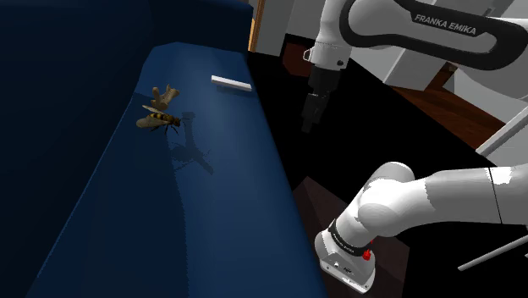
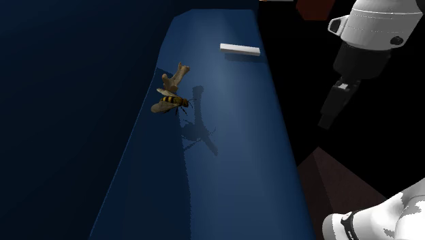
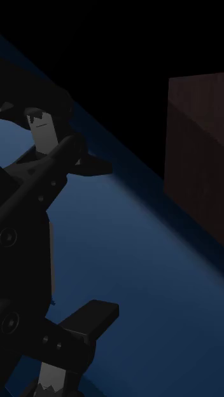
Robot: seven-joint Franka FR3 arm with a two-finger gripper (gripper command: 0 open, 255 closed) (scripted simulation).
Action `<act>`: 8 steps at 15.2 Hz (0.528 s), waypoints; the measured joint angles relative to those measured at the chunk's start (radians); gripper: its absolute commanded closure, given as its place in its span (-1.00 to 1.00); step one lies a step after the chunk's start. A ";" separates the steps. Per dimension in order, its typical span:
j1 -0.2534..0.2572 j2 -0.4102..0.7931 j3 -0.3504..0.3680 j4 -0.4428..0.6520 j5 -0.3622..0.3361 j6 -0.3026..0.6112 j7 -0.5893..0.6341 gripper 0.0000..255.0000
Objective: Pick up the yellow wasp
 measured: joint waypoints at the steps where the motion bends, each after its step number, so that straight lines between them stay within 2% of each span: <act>1: 0.000 0.000 0.000 0.000 0.000 0.000 0.000 -1.00; 8: 0.040 0.210 0.032 0.088 0.022 0.144 -0.026 -1.00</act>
